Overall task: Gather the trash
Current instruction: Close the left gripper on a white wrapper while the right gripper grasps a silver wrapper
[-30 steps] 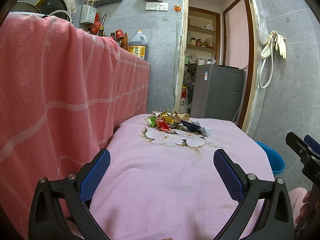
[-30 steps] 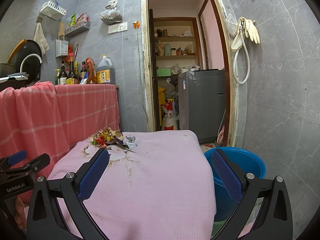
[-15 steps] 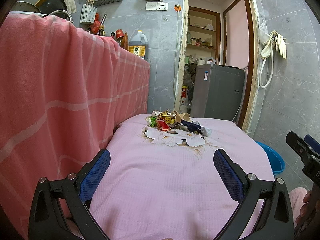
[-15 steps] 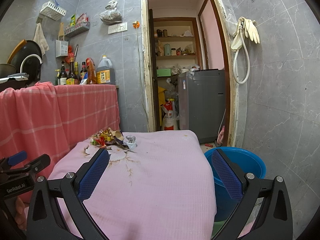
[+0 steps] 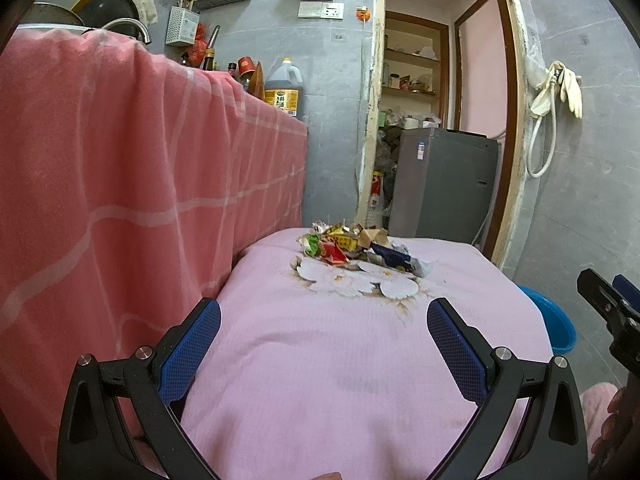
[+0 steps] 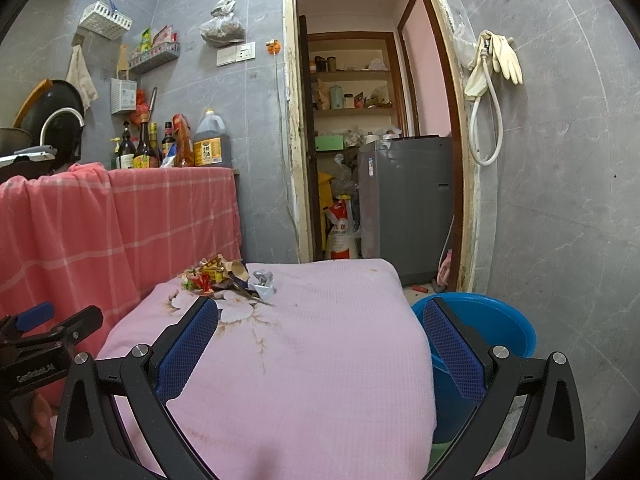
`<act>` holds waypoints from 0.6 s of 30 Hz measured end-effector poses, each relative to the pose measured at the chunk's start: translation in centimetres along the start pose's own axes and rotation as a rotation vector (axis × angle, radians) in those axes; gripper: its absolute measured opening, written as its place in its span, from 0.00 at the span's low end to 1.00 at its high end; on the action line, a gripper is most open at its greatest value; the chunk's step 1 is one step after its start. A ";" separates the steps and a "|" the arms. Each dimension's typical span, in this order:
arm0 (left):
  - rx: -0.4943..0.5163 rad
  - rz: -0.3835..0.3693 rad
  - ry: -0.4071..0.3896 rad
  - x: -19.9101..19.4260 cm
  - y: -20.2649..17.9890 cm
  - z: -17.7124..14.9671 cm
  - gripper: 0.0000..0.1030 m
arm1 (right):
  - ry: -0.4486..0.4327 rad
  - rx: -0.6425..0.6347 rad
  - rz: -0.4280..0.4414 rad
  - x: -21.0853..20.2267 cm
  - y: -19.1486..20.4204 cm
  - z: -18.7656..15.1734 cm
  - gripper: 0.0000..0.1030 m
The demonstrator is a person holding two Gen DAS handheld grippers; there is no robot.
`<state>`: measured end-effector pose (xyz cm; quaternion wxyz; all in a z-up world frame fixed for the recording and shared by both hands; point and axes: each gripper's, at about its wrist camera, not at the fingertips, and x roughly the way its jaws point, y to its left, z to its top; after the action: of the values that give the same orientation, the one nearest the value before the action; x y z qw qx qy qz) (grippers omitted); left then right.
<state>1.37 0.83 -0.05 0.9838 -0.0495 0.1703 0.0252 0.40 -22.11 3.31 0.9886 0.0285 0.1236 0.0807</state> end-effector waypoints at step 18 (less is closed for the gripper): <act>-0.036 0.094 0.089 10.2 2.7 4.4 0.98 | 0.051 0.004 0.109 10.5 -0.9 3.6 1.00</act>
<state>12.19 4.30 0.38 0.9719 -0.0601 0.2155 0.0725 11.51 -21.41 4.19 0.9792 0.0353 0.1472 0.1350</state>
